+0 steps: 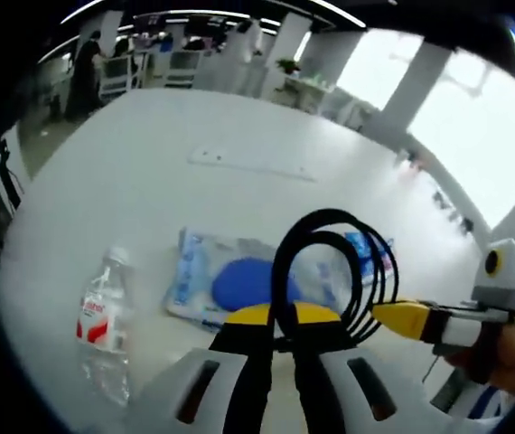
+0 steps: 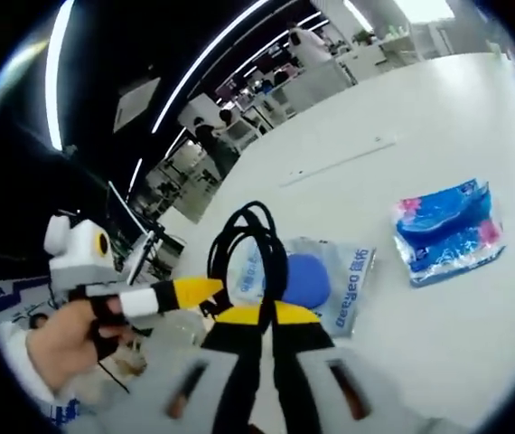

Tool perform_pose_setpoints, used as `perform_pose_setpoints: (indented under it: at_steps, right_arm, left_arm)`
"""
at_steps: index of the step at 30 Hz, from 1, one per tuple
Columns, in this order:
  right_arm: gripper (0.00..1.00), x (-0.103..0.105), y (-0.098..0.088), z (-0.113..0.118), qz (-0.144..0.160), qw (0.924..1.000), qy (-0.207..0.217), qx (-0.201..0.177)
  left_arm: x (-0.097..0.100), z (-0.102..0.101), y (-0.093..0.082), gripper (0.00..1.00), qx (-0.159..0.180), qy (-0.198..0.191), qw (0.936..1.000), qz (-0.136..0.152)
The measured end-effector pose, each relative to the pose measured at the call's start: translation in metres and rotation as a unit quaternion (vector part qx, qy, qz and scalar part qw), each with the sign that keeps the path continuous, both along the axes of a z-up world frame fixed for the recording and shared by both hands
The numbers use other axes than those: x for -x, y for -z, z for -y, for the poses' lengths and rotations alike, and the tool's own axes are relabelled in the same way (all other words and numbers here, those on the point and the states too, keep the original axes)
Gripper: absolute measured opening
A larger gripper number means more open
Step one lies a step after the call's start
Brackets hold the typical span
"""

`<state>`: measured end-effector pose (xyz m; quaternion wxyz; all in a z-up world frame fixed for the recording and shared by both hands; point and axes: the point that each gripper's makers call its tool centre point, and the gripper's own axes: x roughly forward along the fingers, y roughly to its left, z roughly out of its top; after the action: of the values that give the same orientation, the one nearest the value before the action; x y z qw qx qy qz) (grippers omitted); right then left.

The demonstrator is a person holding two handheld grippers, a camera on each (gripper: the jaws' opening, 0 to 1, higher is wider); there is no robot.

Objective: Arrange the tabletop items into an orderly group along one side of the table until the central work area is clear of visible clutter.

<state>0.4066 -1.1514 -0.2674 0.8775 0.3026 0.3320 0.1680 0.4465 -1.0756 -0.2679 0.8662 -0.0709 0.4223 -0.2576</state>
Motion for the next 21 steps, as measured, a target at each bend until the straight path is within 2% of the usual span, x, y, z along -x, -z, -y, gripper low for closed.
perform_pose_setpoints:
  at_steps: [9,14,21]
  right_arm:
    - [0.00,0.010,-0.007,0.016,0.005,0.9999,0.013,-0.010]
    - [0.00,0.016,-0.005,0.029,0.005,0.9998,0.017,0.002]
    - [0.00,0.026,0.000,0.044,-0.004,0.9997,0.025,0.000]
  left_arm:
    - [0.009,0.014,-0.006,0.02,0.002,0.005,1.0000,0.002]
    - [0.018,0.027,-0.005,0.02,0.009,0.006,0.9999,-0.004]
    - [0.028,0.043,0.000,0.02,0.008,0.015,0.9998,-0.012]
